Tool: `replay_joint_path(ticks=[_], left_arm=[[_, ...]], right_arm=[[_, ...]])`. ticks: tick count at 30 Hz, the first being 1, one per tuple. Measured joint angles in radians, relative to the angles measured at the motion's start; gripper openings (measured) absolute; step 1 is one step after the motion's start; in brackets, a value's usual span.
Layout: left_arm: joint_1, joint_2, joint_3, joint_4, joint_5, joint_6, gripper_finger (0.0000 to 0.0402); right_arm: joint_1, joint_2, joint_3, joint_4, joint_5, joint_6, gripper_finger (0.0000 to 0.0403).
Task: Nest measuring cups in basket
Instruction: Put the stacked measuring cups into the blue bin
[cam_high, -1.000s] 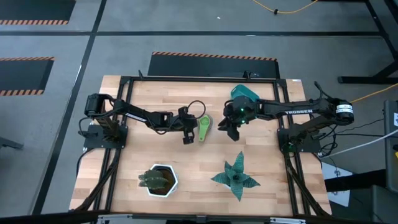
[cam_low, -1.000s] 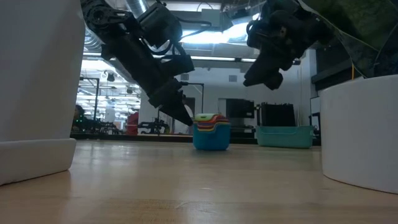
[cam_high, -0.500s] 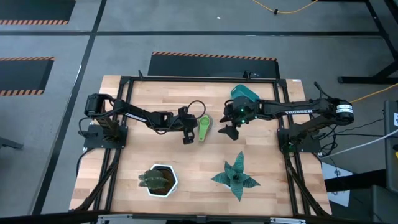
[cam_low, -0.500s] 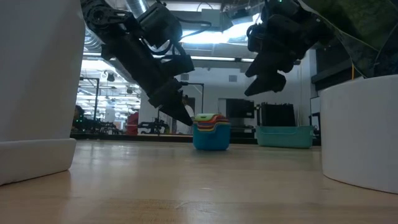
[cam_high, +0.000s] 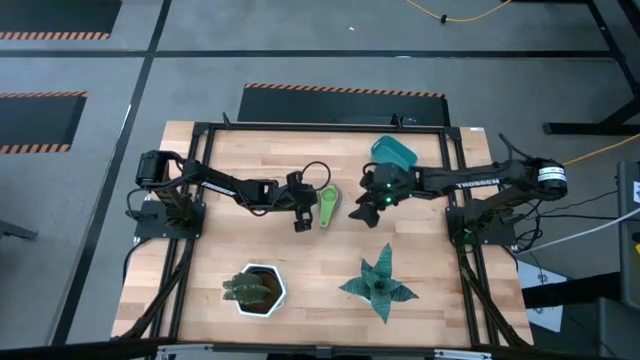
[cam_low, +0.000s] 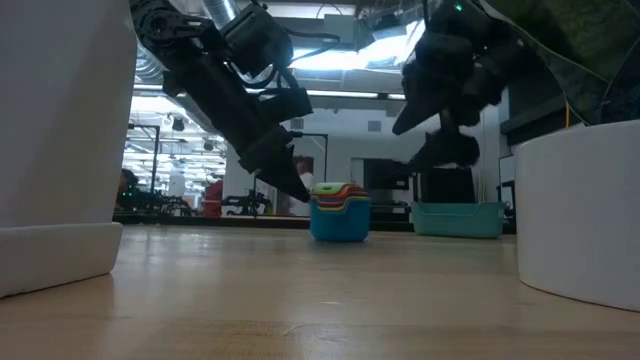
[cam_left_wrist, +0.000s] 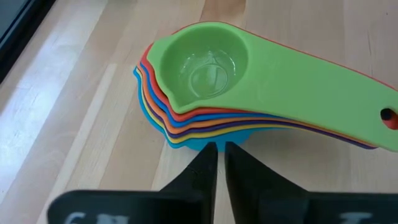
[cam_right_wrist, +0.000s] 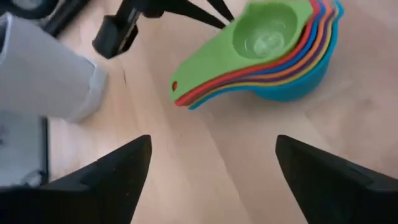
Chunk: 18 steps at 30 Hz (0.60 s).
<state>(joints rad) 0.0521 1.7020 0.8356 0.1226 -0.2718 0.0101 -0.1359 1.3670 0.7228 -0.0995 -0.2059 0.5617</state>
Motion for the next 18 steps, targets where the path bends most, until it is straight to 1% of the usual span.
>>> replay_joint_path(ticks=[2,6,9,13,18], left_arm=[[0.000,0.000,0.000,0.000,0.000,0.000,0.0028],[0.000,0.000,0.000,0.000,0.000,0.000,0.0030],[0.000,0.000,0.000,0.001,0.000,0.000,0.0027],[0.000,0.000,0.000,0.001,0.000,0.000,0.0021],[0.000,0.000,-0.001,0.002,0.000,0.000,0.0014]], right_arm=[[0.005,0.000,-0.062,0.116,-0.005,0.089,0.0348],[0.011,0.000,-0.212,0.435,-0.008,0.267,0.0348],[0.022,0.012,-0.289,0.606,0.031,0.368,0.0348],[0.049,0.074,-0.314,0.695,0.076,0.421,0.0348],[0.064,0.189,-0.269,0.744,0.091,0.433,0.0348]])
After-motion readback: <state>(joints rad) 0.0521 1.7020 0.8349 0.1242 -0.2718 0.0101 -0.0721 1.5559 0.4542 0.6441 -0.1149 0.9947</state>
